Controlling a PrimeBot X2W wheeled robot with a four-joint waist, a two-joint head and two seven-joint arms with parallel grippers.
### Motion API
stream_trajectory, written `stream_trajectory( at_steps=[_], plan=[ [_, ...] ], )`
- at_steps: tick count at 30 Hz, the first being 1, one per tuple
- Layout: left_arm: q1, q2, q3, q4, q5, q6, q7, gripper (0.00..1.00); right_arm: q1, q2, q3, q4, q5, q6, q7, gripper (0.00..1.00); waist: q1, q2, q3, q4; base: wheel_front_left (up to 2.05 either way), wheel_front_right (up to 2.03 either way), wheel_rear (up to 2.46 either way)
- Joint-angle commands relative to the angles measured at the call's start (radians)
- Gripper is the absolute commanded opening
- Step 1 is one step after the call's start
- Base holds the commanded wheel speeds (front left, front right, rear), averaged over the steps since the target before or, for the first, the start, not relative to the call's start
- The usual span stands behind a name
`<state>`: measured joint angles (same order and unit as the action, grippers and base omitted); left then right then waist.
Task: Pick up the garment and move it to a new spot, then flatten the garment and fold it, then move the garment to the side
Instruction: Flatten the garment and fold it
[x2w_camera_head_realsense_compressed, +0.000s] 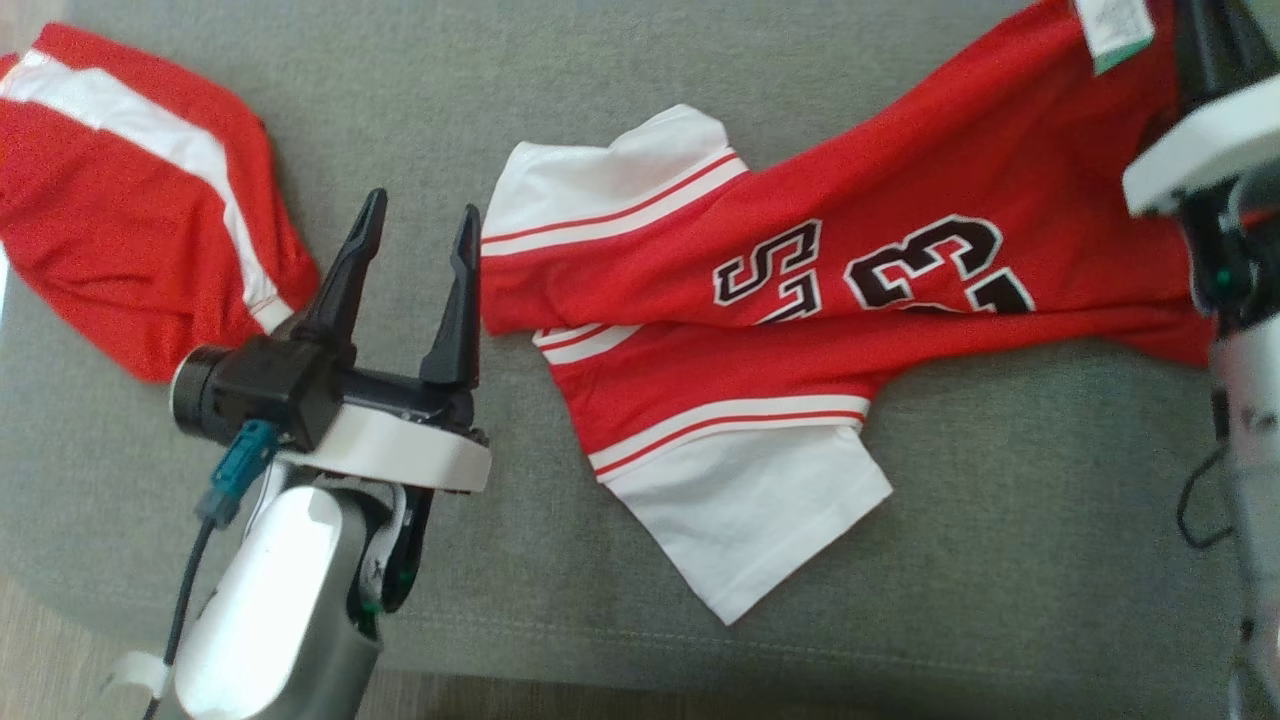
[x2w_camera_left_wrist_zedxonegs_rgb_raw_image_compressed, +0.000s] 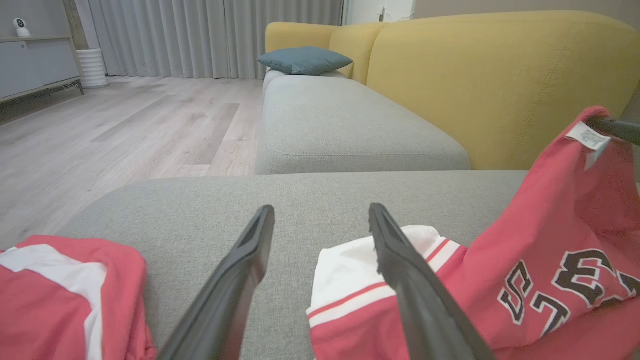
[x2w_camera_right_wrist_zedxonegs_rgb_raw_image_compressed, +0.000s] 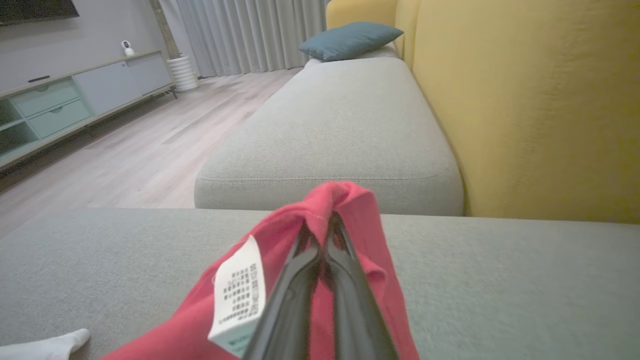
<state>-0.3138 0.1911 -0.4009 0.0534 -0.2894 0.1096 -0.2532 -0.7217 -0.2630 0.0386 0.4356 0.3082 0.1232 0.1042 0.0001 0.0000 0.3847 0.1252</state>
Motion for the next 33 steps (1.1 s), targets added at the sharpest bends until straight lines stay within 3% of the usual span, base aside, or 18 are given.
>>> stream_trajectory(
  at_steps=[1, 2, 3, 4, 5, 11, 15, 24, 33],
  plan=[
    [-0.033, 0.010, 0.038, -0.033, 0.018, -0.005, -0.008, 1.00, -0.058, -0.011, 0.031, 0.005, 0.014, 0.008, -0.031, 0.00, -0.0001, 0.0000, 0.021, 0.019, 0.00, 0.00, 0.00],
    [-0.036, 0.007, 0.039, -0.032, 0.020, -0.007, -0.008, 1.00, -0.082, -0.011, 0.046, 0.044, 0.022, 0.008, -0.043, 0.00, -0.0001, 0.0000, 0.024, 0.020, 0.00, 0.00, 0.00],
    [-0.038, 0.004, 0.040, -0.031, 0.023, -0.010, -0.008, 1.00, -0.103, -0.014, 0.060, 0.081, 0.027, 0.008, -0.059, 0.40, -0.0001, 0.0000, 0.027, 0.022, 0.00, 0.00, 0.00],
    [-0.039, 0.001, 0.041, -0.029, 0.025, -0.012, -0.008, 1.00, -0.122, -0.015, 0.071, 0.115, 0.031, 0.008, -0.078, 0.91, -0.0001, 0.0000, 0.029, 0.023, 0.00, 0.00, 0.00],
    [-0.041, -0.001, 0.042, -0.027, 0.027, -0.014, -0.009, 1.00, -0.137, -0.015, 0.082, 0.147, 0.033, 0.008, -0.099, 1.00, -0.0001, 0.0000, 0.029, 0.023, 0.00, 0.00, 0.00],
    [-0.027, -0.007, 0.058, -0.011, 0.037, -0.022, -0.009, 1.00, -0.123, -0.012, 0.122, 0.232, 0.006, 0.008, -0.279, 1.00, -0.0001, 0.0000, -0.005, 0.005, 0.00, 0.00, 0.00],
    [0.001, -0.006, 0.070, 0.000, 0.039, -0.021, -0.009, 1.00, -0.033, -0.014, 0.119, 0.191, -0.009, 0.008, -0.340, 1.00, -0.0001, 0.0000, -0.050, -0.014, 0.00, 0.00, 0.00],
    [0.077, 0.007, 0.084, 0.014, 0.039, -0.015, -0.009, 1.00, 0.274, 0.024, 0.047, -0.062, -0.049, 0.008, -0.347, 1.00, -0.0001, 0.0000, -0.149, -0.055, 0.00, 0.00, 0.00],
    [0.135, 0.023, 0.088, 0.013, 0.028, -0.003, -0.005, 1.00, 0.624, 0.135, -0.032, -0.395, -0.102, 0.008, -0.203, 1.00, -0.0001, 0.0000, -0.217, -0.083, 0.00, 0.00, 0.00]
  ],
)
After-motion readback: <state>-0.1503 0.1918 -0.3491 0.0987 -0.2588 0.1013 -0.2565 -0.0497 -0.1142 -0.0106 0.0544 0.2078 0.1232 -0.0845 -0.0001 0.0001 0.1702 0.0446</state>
